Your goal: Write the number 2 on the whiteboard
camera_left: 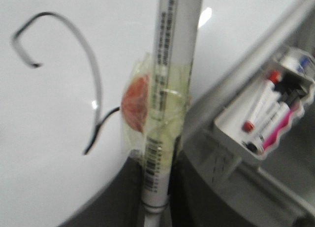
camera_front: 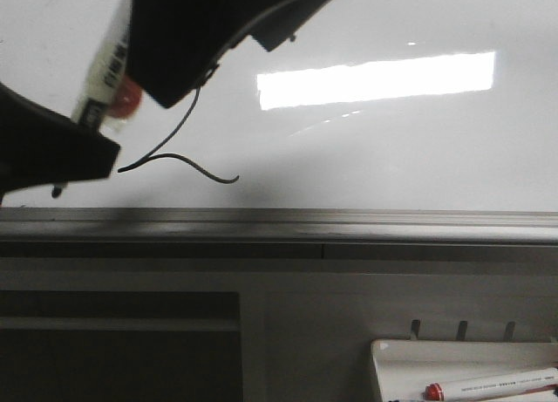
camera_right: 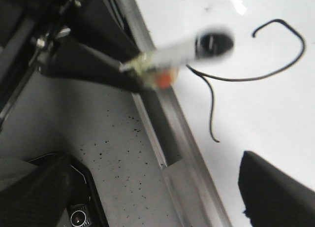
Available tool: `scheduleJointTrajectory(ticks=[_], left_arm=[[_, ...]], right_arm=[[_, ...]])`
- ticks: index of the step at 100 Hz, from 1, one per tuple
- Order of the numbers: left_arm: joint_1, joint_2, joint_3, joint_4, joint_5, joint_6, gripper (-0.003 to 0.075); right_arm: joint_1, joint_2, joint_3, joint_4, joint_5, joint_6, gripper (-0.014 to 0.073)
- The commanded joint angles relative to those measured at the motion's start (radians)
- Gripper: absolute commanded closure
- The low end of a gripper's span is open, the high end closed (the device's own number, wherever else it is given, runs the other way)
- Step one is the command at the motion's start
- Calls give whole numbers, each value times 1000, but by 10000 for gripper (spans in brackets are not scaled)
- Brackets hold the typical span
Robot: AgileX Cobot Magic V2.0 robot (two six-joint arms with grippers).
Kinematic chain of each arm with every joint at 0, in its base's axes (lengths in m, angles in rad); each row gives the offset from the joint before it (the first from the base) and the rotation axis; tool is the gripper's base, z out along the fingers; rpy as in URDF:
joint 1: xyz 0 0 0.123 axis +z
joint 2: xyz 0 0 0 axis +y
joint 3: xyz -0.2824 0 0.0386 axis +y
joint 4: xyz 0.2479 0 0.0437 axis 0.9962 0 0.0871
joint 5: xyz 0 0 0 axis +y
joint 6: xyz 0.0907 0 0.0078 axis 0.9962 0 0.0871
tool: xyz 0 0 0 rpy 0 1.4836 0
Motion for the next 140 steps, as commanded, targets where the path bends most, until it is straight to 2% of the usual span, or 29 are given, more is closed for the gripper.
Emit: scheduleJointTrajectory(ticks=[1,8,20,29,44,64,84,131,140], left_arm=[[65,-9,-47,-216,-106,-15,741],[124,-9,-69,-247,-118,-15,741],[192,2,-116,-285,-58,-15,741],[213,42,-169,-308,12,-15,741],[226,128,-275,-345,210,-15,741],[251,153,-318,-388,247,-15,741],[340,155,-318,-437,385,-11,741],[358,155,-318,-425,394,48,739],[358,155,-318,-427,379,48,699]], right_arm=[[-31,-52,-42,-8,-44,4,3],[-47,-68,-42,-8,-44,4,39],[-50,-79,-42,-8,-46,4,74],[-50,-79,-42,-8,-47,4,79],[-50,-79,-42,-8,-47,4,79],[-50,-79,-42,-2,-37,4,79],[-50,-79,-42,-2,-39,4,79],[-50,-79,-42,-2,-48,4,79],[-50,-79,-42,-1,-48,4,79]])
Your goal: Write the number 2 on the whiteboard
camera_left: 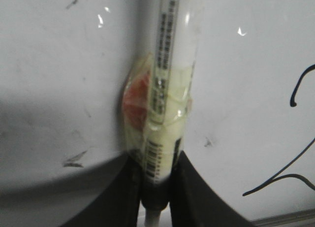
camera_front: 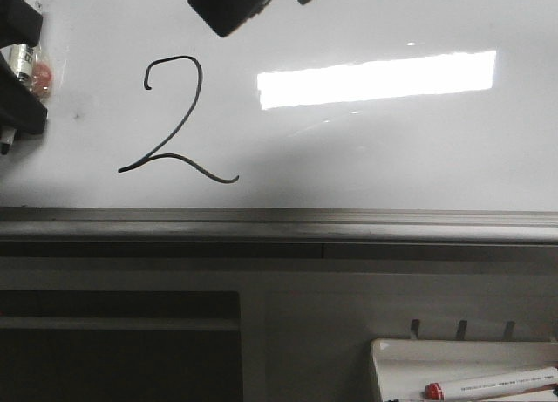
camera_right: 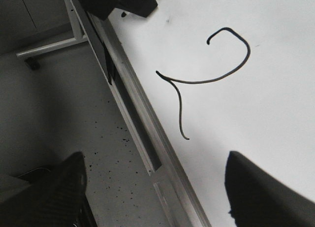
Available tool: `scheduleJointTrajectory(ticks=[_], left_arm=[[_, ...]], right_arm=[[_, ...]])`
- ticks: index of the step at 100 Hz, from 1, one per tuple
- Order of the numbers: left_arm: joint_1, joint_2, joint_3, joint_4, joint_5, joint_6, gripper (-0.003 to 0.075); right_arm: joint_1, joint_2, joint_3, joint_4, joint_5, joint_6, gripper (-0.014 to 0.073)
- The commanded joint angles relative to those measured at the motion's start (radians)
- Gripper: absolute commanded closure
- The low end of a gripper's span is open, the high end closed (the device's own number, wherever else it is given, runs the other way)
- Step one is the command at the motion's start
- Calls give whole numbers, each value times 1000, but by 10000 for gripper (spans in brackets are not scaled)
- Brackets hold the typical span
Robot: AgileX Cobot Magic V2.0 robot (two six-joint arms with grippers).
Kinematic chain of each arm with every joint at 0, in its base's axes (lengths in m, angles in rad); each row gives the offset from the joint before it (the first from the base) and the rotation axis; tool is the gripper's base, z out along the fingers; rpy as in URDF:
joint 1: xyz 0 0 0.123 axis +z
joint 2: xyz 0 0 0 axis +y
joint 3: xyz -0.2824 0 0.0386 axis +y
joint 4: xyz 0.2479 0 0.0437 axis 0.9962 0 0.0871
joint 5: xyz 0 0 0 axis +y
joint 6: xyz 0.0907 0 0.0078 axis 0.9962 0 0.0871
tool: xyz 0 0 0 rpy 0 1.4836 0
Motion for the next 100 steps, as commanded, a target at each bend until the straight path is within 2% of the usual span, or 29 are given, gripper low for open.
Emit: scheduleJointTrajectory(ticks=[1,19,27,53,61,68,72,74,75,81,86,89,100], left_arm=[[7,-8,-23,6,-57,0,693],[7,-8,-23,5,-64,0,477],[7,-10,-23,25,-64,0,415],[7,-63,-23,31,-39,2,405],[7,-110,-23,31,-19,21,405],[7,-166,-23,31,4,27,405],[7,-204,-23,31,16,29,405],[7,-232,-23,31,21,32,407],[7,-232,-23,31,21,32,407],[7,-301,-23,31,31,45,422],[7,-358,-23,31,32,51,475],[7,-395,-23,31,32,51,534],[7,-553,-23,31,34,104,736]], right_arm=[[-5,-32,-33,5,-60,2,79],[-5,-32,-33,5,-58,2,79],[-5,-32,-33,5,-58,2,79],[-5,-38,-33,5,-48,4,79],[-9,-51,-33,5,-43,54,84],[-20,-67,-33,5,-43,58,132],[-27,-80,-33,5,-42,58,196],[-30,-91,-33,5,-40,60,256],[-33,-94,-33,5,-40,60,256],[-44,-118,-33,5,-35,60,429],[-49,-143,-33,4,-28,60,584],[-51,-165,-31,-3,-28,60,669],[-51,-249,7,-12,-63,60,645]])
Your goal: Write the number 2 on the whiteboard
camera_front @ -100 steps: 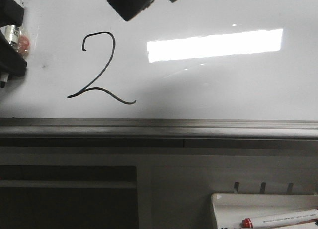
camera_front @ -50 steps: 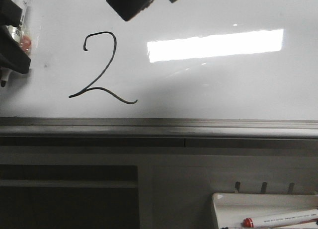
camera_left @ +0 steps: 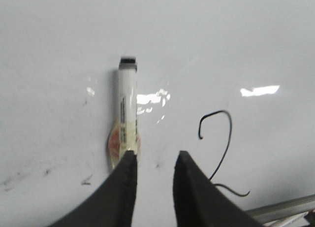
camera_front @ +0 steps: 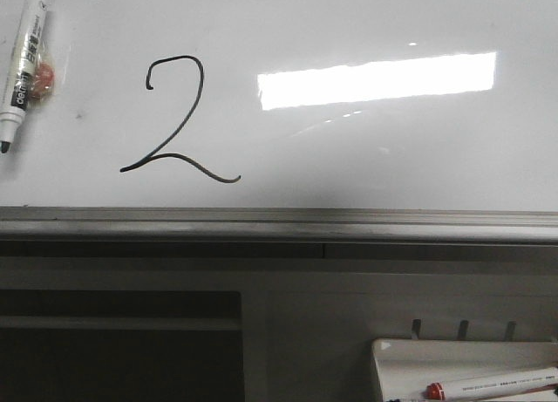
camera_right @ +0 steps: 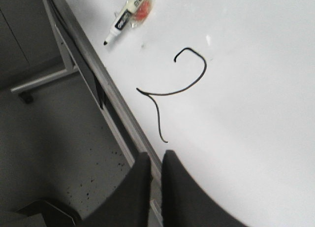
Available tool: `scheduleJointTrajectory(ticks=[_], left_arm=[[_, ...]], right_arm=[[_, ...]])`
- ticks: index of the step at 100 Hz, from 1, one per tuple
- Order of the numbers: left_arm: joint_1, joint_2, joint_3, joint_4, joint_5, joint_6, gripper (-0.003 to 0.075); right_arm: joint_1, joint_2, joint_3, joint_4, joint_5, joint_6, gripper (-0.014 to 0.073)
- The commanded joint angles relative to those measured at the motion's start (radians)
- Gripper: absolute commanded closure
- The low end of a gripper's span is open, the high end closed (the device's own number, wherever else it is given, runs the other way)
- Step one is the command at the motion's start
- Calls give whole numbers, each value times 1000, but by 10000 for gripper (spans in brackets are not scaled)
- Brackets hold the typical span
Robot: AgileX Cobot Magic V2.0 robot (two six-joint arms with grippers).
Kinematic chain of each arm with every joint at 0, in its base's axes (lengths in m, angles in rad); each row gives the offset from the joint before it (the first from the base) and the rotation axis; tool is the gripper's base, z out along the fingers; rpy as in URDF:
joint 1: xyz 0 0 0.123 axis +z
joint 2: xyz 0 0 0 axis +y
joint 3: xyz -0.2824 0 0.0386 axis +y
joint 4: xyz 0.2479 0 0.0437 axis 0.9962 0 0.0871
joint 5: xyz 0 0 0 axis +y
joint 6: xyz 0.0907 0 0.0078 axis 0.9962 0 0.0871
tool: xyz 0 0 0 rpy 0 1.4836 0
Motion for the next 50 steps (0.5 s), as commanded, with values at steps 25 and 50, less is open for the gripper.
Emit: scheduleJointTrajectory(ticks=[25,50], left_arm=[[4,-465,1,149,-25,68,741],[4,-704,127,186,57,68,741]], right_arm=[[-6,-401,301,-26,-355,2,645],[-6,-742,671,-26,-529,2,645]])
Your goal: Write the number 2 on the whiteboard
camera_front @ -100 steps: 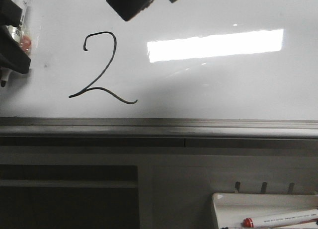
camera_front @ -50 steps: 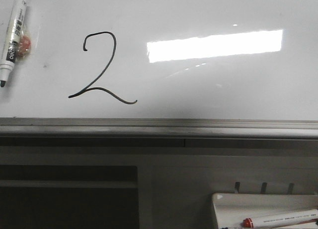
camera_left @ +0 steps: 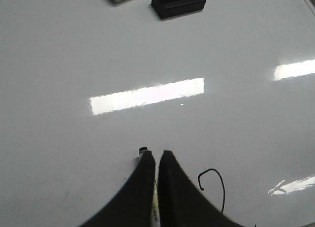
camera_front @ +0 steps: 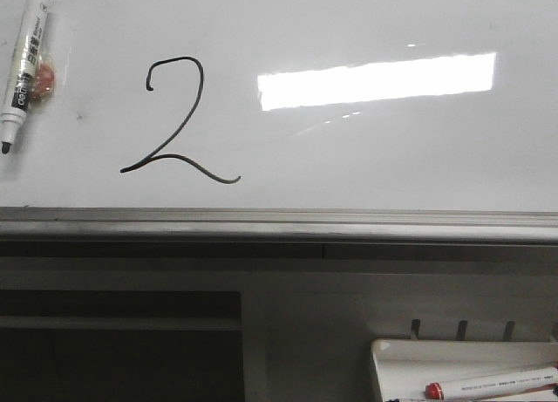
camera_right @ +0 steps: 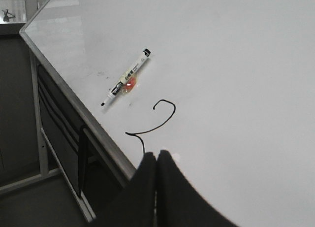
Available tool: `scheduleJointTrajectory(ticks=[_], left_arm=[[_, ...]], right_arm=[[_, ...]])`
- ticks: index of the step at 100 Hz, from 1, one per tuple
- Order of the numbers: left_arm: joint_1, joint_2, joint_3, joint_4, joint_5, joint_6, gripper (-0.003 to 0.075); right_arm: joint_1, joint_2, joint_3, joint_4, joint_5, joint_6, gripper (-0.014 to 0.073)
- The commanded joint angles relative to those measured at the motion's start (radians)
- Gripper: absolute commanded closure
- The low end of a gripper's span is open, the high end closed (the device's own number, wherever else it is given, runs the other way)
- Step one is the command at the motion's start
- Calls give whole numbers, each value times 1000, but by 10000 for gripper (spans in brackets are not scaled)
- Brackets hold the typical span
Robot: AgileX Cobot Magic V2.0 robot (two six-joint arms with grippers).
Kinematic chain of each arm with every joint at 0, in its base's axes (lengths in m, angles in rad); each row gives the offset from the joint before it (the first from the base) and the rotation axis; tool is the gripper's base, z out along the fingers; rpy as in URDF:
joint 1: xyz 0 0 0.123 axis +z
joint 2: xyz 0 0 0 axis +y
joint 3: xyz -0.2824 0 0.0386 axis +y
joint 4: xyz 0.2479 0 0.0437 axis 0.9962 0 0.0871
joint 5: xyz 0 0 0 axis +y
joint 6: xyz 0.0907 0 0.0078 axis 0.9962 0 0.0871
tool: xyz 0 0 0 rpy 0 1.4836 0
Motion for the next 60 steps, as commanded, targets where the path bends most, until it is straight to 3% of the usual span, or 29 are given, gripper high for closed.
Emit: scheduleJointTrajectory(ticks=[1,21,60], left_arm=[[4,-48,24,7,-44,1,741],[4,-105,101,18,-39,1,741],[4,-105,201,11,-41,1,741]], right_arm=[[-6,-84,80,-9,-118,0,645],[-6,-228,213,-9,-135,0,645],[-6,-251,227,-9,-117,0,645]])
